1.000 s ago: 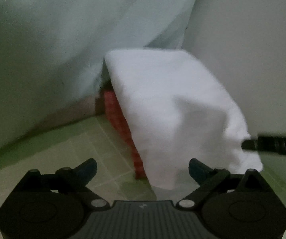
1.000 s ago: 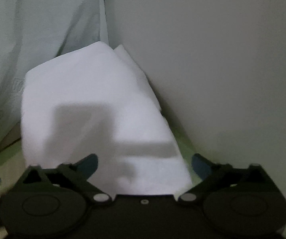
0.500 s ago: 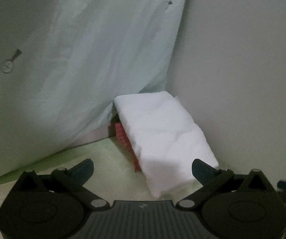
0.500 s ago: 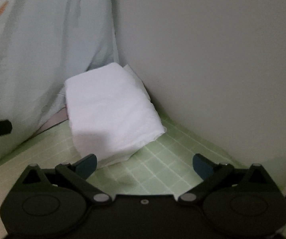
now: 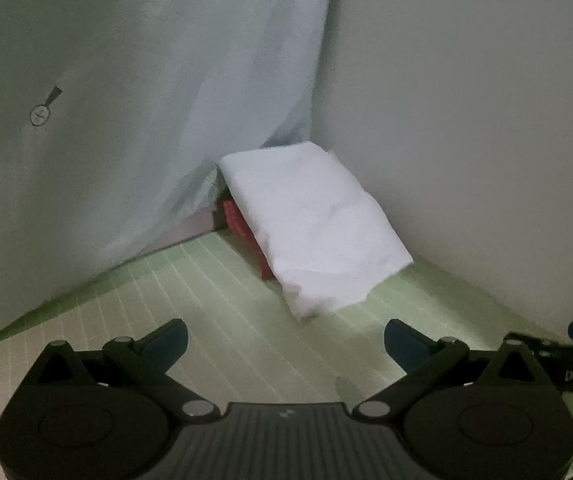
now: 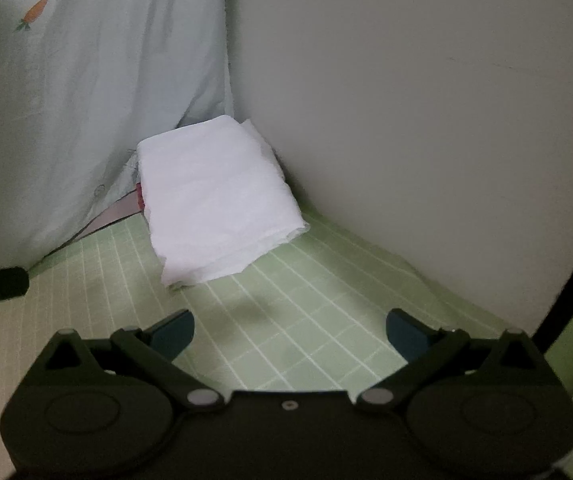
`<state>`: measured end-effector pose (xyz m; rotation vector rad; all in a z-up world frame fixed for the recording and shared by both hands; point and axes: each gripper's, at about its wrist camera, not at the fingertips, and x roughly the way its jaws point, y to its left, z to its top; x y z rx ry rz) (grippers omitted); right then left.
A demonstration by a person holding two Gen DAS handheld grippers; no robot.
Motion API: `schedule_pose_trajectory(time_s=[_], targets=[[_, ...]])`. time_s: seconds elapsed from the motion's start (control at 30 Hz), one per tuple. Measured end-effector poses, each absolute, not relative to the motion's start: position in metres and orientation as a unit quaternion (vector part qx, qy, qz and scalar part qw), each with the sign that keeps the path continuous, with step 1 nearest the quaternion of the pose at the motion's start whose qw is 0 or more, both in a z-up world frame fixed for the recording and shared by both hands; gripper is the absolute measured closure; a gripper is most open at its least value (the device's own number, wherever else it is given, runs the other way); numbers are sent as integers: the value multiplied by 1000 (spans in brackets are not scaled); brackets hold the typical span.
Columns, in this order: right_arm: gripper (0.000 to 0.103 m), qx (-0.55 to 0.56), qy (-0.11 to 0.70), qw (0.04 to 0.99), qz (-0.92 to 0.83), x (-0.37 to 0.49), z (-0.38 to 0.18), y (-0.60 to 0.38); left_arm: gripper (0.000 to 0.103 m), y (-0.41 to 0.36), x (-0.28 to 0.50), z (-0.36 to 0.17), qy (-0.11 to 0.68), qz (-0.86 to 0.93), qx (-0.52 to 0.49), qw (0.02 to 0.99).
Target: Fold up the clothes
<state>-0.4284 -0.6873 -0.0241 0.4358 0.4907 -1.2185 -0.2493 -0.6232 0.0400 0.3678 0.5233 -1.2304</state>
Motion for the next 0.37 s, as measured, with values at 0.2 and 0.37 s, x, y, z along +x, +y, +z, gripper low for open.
schedule_pose_trajectory(time_s=[0.2,0.37], targets=[[0,209,218,767,-566,-441,-25,-677,0,-619,-263,36,235,-578,184,759],[0,215,212,764,-571,-449,-25,-675,0,-619,-268,37,229,-586,188,754]])
